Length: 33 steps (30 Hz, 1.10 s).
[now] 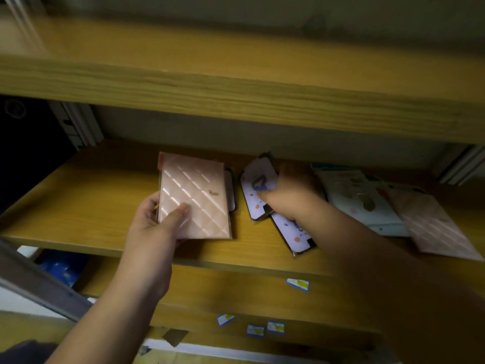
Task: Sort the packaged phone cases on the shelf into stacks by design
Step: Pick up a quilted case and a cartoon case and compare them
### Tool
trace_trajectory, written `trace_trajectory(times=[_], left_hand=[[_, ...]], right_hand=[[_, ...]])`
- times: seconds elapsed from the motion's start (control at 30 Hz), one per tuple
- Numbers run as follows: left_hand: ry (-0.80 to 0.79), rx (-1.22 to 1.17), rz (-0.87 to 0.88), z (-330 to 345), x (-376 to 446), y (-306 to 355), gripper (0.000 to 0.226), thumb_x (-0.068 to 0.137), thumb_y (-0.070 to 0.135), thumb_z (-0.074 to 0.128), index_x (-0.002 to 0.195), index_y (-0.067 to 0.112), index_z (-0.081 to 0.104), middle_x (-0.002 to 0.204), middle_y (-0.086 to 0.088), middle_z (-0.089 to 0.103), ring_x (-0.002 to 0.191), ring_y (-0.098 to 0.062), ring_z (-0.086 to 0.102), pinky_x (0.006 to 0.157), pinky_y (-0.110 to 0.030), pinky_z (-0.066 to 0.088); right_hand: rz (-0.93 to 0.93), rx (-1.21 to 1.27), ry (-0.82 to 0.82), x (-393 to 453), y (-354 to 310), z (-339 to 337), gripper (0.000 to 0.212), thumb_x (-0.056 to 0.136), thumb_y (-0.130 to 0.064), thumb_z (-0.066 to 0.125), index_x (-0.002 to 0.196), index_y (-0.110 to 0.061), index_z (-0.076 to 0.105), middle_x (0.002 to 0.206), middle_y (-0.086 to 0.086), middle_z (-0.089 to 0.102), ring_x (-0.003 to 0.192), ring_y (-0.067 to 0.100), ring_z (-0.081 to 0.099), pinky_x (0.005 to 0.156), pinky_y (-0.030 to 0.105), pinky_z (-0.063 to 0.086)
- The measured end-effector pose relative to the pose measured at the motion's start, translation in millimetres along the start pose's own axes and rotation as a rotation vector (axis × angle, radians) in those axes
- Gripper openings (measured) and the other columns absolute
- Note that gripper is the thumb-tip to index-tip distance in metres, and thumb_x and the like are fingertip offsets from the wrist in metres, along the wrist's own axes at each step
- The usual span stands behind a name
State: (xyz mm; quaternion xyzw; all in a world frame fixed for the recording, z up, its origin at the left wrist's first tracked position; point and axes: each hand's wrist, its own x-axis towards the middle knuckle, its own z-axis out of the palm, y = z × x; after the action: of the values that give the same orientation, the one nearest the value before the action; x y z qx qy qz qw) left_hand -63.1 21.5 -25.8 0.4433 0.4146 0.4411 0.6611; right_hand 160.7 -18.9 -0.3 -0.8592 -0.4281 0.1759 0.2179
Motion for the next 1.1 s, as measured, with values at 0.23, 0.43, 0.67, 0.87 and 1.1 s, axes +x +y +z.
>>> trace_trajectory(times=[0.23, 0.43, 0.67, 0.87, 1.1], left_hand=[[-0.054, 0.004, -0.047, 19.1, -19.6, 4.6, 0.04, 0.091, 0.0, 0.061, 0.128, 0.012, 0.055, 0.119, -0.017, 0.068, 0.093, -0.028, 0.069, 0.075, -0.038, 0.056], [-0.154, 0.079, -0.021, 59.4, -60.7, 7.2, 0.03, 0.091, -0.001, 0.058, 0.117, 0.013, 0.058, 0.095, -0.006, 0.073, 0.076, -0.017, 0.071, 0.063, -0.031, 0.052], [-0.223, 0.046, -0.013, 118.2, -133.4, -10.3, 0.03, 0.09, -0.001, 0.058, 0.116, 0.012, 0.061, 0.093, -0.005, 0.076, 0.076, -0.014, 0.073, 0.06, -0.026, 0.054], [-0.247, 0.027, -0.012, 168.9, -217.4, -32.9, 0.027, 0.09, -0.004, 0.055, 0.112, 0.011, 0.06, 0.095, -0.01, 0.074, 0.078, -0.02, 0.071, 0.058, -0.025, 0.057], [-0.316, 0.018, -0.012, 232.3, -320.8, -66.1, 0.026, 0.09, -0.001, 0.055, 0.113, 0.009, 0.064, 0.086, -0.007, 0.075, 0.07, -0.015, 0.069, 0.059, -0.027, 0.055]], right_hand=[[0.209, 0.768, 0.092, -33.2, 32.2, -23.5, 0.022, 0.096, -0.025, 0.055, 0.114, -0.014, 0.055, 0.088, 0.014, 0.066, 0.064, 0.023, 0.062, 0.062, 0.039, 0.055], [0.166, 1.133, 0.326, -95.2, 84.0, -59.2, 0.013, 0.098, -0.013, 0.049, 0.096, -0.021, 0.059, 0.083, 0.002, 0.071, 0.073, 0.021, 0.067, 0.052, 0.032, 0.047], [0.263, 1.12, 0.446, -167.8, 155.0, -102.4, 0.014, 0.101, -0.023, 0.05, 0.092, -0.028, 0.06, 0.092, 0.002, 0.072, 0.082, 0.019, 0.07, 0.067, 0.038, 0.052], [0.221, 1.168, 0.379, -257.9, 209.5, -140.7, 0.015, 0.1, -0.023, 0.053, 0.091, -0.018, 0.063, 0.081, 0.009, 0.073, 0.071, 0.028, 0.062, 0.051, 0.033, 0.045], [0.099, 1.082, 0.345, -352.8, 289.1, -184.8, 0.018, 0.102, -0.03, 0.052, 0.091, -0.023, 0.064, 0.076, 0.0, 0.076, 0.064, 0.025, 0.063, 0.051, 0.033, 0.049]])
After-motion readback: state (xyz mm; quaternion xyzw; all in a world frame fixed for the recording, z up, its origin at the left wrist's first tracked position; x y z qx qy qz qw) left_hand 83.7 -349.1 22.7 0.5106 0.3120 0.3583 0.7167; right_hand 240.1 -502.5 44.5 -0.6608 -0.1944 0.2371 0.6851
